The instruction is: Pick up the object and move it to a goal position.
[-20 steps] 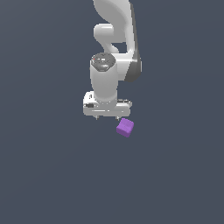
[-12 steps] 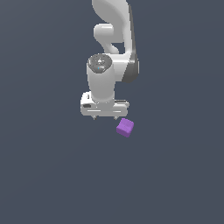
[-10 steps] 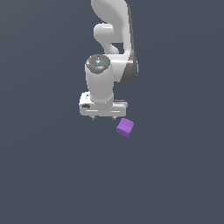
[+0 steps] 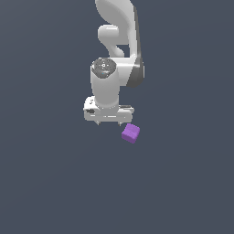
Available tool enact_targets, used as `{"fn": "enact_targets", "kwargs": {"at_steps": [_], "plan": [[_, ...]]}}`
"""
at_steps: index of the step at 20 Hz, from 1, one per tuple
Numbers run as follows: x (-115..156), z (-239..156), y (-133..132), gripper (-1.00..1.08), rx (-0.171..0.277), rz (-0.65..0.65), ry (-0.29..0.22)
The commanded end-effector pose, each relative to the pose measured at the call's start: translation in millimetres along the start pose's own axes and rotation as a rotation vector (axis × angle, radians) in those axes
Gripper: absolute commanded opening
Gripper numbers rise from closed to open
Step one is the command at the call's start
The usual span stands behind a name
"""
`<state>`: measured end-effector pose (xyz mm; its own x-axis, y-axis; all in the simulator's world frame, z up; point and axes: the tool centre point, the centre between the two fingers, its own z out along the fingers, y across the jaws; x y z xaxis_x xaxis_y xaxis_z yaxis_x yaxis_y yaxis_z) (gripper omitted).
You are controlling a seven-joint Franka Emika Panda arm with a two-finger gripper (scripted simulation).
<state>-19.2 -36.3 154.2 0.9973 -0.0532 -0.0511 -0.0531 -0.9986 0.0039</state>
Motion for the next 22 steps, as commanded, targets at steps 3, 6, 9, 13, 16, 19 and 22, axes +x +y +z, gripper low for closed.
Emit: {"fn": "enact_targets", "kwargs": {"at_steps": [3,6,9,13,16,19,22], "plan": [[-1,6,-10,1.00,0.000,0.036,0.004],[-1,11,-20,1.00,0.000,0.071,0.008],[-3,17,-31,1.00,0.001,0.115,0.013],[-6,28,-50,1.00,0.003,0.185,0.022],[-8,36,-64,1.00,0.005,0.241,0.028],[-12,43,-78,1.00,0.007,0.294,0.034],[-15,50,-89,1.00,0.009,0.339,0.039]]}}
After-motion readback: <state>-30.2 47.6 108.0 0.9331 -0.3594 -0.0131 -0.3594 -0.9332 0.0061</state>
